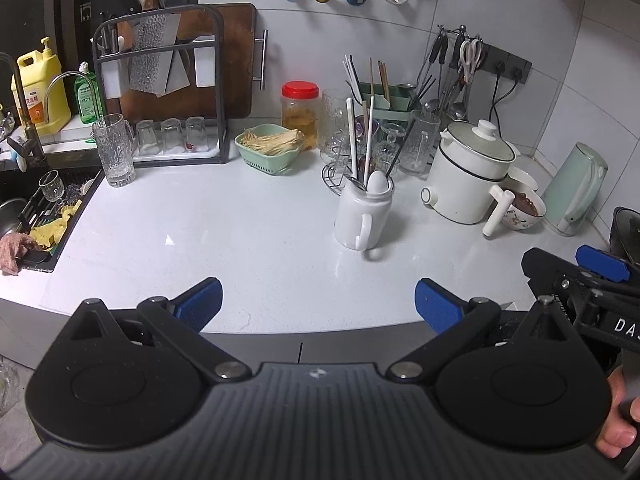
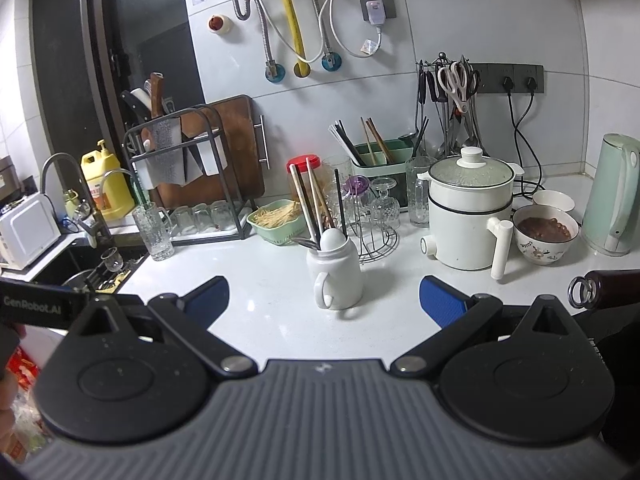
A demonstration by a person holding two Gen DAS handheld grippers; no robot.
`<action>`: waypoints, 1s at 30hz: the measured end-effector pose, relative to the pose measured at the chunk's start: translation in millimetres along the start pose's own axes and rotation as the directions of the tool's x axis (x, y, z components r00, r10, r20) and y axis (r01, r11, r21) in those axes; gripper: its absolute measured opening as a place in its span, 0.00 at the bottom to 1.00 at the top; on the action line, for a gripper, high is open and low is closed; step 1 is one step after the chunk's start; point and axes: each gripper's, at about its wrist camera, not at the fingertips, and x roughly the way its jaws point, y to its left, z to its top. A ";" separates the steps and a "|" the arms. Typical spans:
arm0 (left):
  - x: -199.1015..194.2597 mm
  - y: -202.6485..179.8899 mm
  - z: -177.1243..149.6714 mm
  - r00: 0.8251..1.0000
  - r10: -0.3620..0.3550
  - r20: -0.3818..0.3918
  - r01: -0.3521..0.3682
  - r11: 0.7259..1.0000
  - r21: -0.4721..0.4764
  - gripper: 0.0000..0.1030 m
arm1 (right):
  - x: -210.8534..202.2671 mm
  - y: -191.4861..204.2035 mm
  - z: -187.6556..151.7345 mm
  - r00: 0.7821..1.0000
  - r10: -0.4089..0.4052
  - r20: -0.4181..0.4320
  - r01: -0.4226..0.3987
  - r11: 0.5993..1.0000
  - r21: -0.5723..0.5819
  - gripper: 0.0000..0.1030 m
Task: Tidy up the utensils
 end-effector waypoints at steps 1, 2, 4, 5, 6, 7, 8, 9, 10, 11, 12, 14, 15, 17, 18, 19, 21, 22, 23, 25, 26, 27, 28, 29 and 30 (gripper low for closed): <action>0.7 -0.4 1.1 1.000 0.000 0.004 0.000 1.000 -0.002 1.00 | 0.7 -0.5 0.4 1.000 0.001 -0.003 -0.001 1.000 0.004 1.00; 1.5 -0.4 2.3 1.000 0.001 0.006 -0.001 1.000 -0.006 1.00 | 1.2 -0.6 0.0 1.000 0.004 -0.004 -0.004 1.000 0.007 1.00; 3.0 -0.7 5.0 1.000 -0.002 0.006 0.003 1.000 -0.012 1.00 | 1.9 0.1 -0.2 1.000 0.005 0.000 -0.005 1.000 -0.003 1.00; 3.2 -1.2 5.7 1.000 -0.004 0.006 0.004 1.000 -0.013 1.00 | 2.2 0.1 -0.5 1.000 0.003 0.000 -0.003 1.000 -0.005 1.00; 3.3 -1.5 6.4 1.000 -0.008 0.006 0.008 1.000 -0.011 1.00 | 2.4 -0.4 -0.3 1.000 0.005 0.001 -0.005 1.000 -0.002 1.00; 3.8 -2.1 6.8 1.000 -0.009 0.007 0.009 1.000 -0.009 1.00 | 2.2 -1.3 -0.3 1.000 0.009 0.002 -0.009 1.000 0.003 1.00; 4.5 -2.6 6.9 1.000 -0.005 0.007 0.005 1.000 -0.007 1.00 | 2.1 -1.9 -0.1 1.000 0.012 0.003 -0.012 1.000 0.003 1.00; 5.4 -2.7 7.1 1.000 0.003 0.007 -0.003 1.000 -0.007 1.00 | 2.6 -2.3 0.0 1.000 0.011 0.002 -0.011 1.000 0.000 1.00; 5.5 -1.6 6.9 1.000 0.012 0.010 -0.012 1.000 -0.015 1.00 | 3.3 -2.5 -0.2 1.000 0.006 0.000 -0.006 1.000 -0.003 1.00; 6.5 -0.3 7.2 1.000 0.012 0.010 -0.012 0.999 -0.030 1.00 | 3.7 -3.0 -0.6 1.000 0.005 -0.001 -0.005 1.000 -0.003 1.00; 7.6 1.0 7.9 1.000 0.009 0.007 -0.009 0.999 -0.043 1.00 | 3.6 -3.6 -0.9 1.000 0.005 -0.002 -0.005 1.000 0.000 1.00; 7.9 1.7 9.2 1.000 0.009 0.009 -0.009 0.999 -0.045 1.00 | 4.1 -5.5 -1.1 1.000 0.001 -0.004 -0.001 1.000 0.005 1.00; 7.6 1.0 9.6 1.000 0.014 0.012 -0.014 0.999 -0.037 1.00 | 4.0 -5.8 -1.0 1.000 0.000 -0.003 0.000 1.000 0.004 1.00; 7.0 -1.4 10.0 1.000 0.026 0.017 -0.025 0.999 -0.020 1.00 | 3.6 -6.5 -0.7 1.000 -0.005 -0.001 0.005 1.000 0.003 1.00; 6.5 -2.1 9.6 1.000 0.024 0.017 -0.024 1.000 -0.018 1.00 | 2.9 -6.6 -0.4 1.000 -0.006 0.001 0.006 1.000 0.005 1.00; 5.6 -2.7 9.3 1.000 0.019 0.018 -0.019 1.000 -0.019 1.00 | 2.5 -6.6 -0.2 1.000 -0.004 0.003 0.004 1.000 0.007 1.00; 5.2 -2.7 9.2 1.000 0.018 0.018 -0.018 1.000 -0.019 1.00 | 2.7 -6.4 -0.2 1.000 -0.004 0.008 0.004 1.000 0.006 1.00; 5.0 -2.4 9.2 1.000 0.016 0.018 -0.016 1.000 -0.022 1.00 | 3.1 -6.1 -0.4 1.000 -0.003 0.009 0.003 1.000 0.006 1.00; 4.7 -1.9 9.1 1.000 0.012 0.019 -0.012 1.000 -0.026 1.00 | 3.4 -6.0 -0.8 1.000 -0.002 0.008 0.002 1.000 0.008 1.00; 4.6 -1.9 9.0 1.000 0.009 0.020 -0.009 1.000 -0.027 1.00 | 3.3 -5.8 -1.0 1.000 -0.003 0.008 0.003 1.000 0.007 1.00; 4.4 -2.2 9.1 1.000 0.008 0.023 -0.007 1.000 -0.024 1.00 | 3.4 -5.6 -0.9 1.000 -0.004 0.008 0.004 1.000 0.005 1.00; 3.8 -2.7 9.1 1.000 0.008 0.025 -0.008 1.000 -0.020 1.00 | 3.8 -5.5 -0.8 1.000 -0.005 0.008 0.005 1.000 0.004 1.00; 3.7 -2.9 9.1 1.000 0.009 0.027 -0.009 1.000 -0.016 1.00 | 4.1 -5.2 -1.0 1.000 -0.006 0.009 0.006 1.000 0.003 1.00; 4.0 -2.8 9.1 1.000 0.009 0.026 -0.009 1.000 -0.015 1.00 | 3.9 -5.3 -1.3 1.000 -0.006 0.009 0.006 1.000 0.003 1.00; 4.6 -2.5 9.2 1.000 0.009 0.025 -0.008 1.000 -0.018 1.00 | 3.8 -4.8 -1.8 1.000 -0.008 0.010 0.008 1.000 0.003 1.00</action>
